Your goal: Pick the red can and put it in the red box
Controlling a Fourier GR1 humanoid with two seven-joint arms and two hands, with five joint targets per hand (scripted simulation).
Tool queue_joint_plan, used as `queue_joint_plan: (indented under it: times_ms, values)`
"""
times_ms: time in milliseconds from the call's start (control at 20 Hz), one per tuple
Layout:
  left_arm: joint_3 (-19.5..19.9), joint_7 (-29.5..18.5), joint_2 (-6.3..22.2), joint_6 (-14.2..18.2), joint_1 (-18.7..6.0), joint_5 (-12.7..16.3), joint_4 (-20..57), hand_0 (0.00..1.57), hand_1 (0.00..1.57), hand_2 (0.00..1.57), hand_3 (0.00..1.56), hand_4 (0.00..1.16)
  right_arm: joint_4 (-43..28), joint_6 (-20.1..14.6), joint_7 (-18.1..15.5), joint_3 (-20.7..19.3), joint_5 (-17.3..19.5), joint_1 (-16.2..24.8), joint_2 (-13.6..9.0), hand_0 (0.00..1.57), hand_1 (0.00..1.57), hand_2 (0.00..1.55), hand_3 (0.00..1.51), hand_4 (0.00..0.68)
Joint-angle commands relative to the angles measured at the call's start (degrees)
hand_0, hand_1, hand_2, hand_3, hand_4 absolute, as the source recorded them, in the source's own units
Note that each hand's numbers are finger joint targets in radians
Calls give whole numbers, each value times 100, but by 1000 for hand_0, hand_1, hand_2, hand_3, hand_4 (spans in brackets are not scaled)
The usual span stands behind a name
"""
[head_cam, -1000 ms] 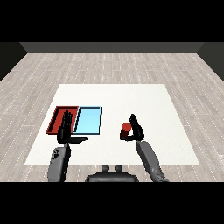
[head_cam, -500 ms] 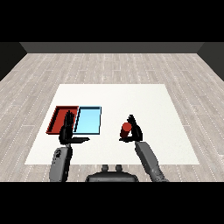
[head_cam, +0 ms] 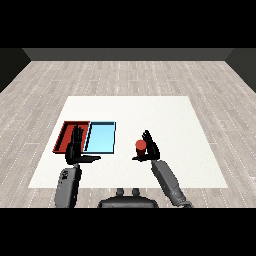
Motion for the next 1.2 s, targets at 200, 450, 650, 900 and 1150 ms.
queue_joint_plan:
  times_ms: [200,450,650,900,1150]
  values:
    - [-149,-56,-81,50,225,-129,-141,0,0,0,0,0,-116,-640,244,227,158,105,1,0,0,0,0,0]
    - [94,-21,76,-74,-40,87,77,0,0,0,0,0,51,-1600,704,111,255,-225,2,1566,1566,1525,1475,582]
    - [120,-482,58,-77,59,-43,415,0,0,0,0,0,30,-1671,1121,45,503,-245,-70,1571,1571,1489,1441,561]
    - [171,-346,82,-138,-81,107,351,0,0,0,0,0,749,-1745,897,50,442,-671,1,1571,1571,1485,1430,573]
    - [-41,-541,-28,-36,221,-147,225,0,0,0,0,0,123,-2088,1234,539,448,-326,1,1571,1571,1487,1433,577]
